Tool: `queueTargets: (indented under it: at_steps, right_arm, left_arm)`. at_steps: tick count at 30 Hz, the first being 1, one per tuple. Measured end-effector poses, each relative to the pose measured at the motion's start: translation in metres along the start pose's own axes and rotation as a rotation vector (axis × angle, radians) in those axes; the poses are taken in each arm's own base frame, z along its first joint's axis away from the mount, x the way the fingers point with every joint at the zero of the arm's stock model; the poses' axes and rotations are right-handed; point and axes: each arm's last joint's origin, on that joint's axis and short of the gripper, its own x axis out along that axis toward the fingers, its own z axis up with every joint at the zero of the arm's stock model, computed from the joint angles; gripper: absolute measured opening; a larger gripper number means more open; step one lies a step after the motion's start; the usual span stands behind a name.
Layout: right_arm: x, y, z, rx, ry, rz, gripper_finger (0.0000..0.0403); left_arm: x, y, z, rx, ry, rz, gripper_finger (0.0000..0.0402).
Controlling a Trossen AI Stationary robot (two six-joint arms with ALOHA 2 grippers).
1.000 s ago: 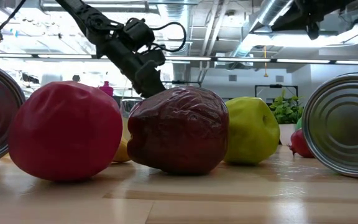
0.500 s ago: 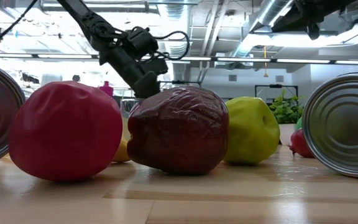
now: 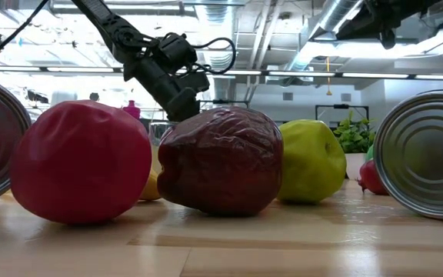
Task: Pick & Place Food Item
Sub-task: Put the blue pink tuna can into the transparent bin, then put the orange mango into the pink bin
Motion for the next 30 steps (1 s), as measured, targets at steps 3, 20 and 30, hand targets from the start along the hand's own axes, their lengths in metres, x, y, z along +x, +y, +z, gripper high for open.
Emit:
queueTargets:
  at_steps: [3,20,30]
  right_arm:
    - [0.0,0.0,0.0,0.0,0.0,0.0,0.0]
    - [0.0,0.0,0.0,0.0,0.0,0.0,0.0]
    - [0.0,-0.001,0.0,0.003,-0.002,-0.009,0.0]
  left_arm:
    - [0.0,0.0,-0.001,0.0,0.013,-0.002,0.0274]
    - [-0.004,0.002,-0.005,0.01,0.061,0.063,0.0201]
    - [-0.039,0.005,0.017,0.042,-0.056,0.185,0.0185]
